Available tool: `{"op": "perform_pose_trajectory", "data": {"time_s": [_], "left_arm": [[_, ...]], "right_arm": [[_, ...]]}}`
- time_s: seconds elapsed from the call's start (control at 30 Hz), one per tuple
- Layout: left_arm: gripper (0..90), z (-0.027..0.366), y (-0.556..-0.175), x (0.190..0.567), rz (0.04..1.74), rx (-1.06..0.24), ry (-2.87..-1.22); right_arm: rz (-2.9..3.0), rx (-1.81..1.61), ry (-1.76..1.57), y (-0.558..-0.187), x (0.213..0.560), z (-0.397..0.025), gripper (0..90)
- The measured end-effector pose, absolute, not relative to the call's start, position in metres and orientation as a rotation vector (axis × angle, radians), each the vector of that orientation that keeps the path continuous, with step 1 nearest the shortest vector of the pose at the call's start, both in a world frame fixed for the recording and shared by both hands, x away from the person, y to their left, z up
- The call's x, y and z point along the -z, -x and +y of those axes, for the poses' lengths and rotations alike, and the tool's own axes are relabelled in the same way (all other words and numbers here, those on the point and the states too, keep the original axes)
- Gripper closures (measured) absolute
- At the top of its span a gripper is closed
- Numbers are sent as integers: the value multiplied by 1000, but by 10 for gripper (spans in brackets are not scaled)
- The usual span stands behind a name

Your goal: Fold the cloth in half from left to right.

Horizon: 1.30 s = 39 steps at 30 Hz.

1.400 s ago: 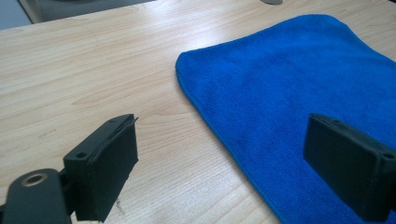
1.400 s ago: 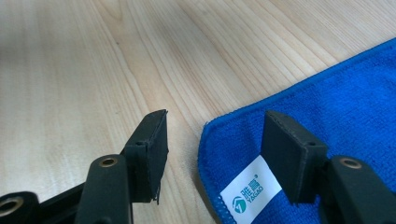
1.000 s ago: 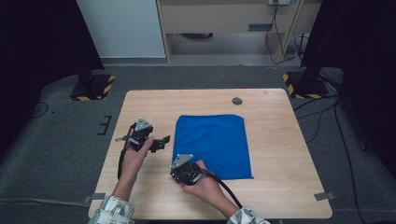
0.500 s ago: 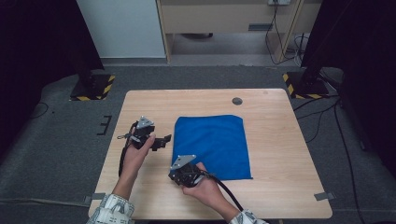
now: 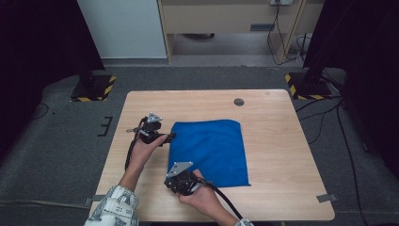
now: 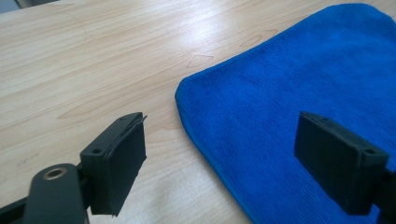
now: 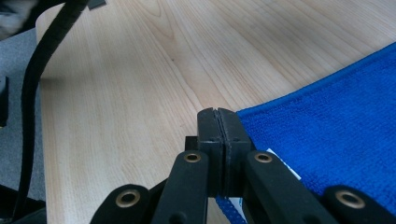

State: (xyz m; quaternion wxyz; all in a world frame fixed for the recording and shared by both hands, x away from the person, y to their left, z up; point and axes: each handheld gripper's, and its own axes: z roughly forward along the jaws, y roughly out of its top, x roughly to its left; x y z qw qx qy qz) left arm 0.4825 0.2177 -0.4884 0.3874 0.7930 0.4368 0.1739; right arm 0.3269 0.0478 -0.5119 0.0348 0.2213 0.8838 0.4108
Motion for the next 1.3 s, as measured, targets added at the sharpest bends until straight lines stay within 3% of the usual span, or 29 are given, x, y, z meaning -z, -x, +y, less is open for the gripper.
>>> {"op": "perform_pose_trajectory", "data": {"time_s": [0.6, 1.07, 1.3], "left_arm": [[266, 212, -515, 517, 1161, -513, -2058], [272, 206, -529, 523, 1178, -572, -2070], [281, 205, -532, 532, 1216, -531, -2085]], "right_arm": [[2704, -1268, -699, -323, 515, 46, 891], [2707, -1277, -712, -323, 517, 39, 889], [2704, -1290, -718, -323, 518, 35, 889]]}}
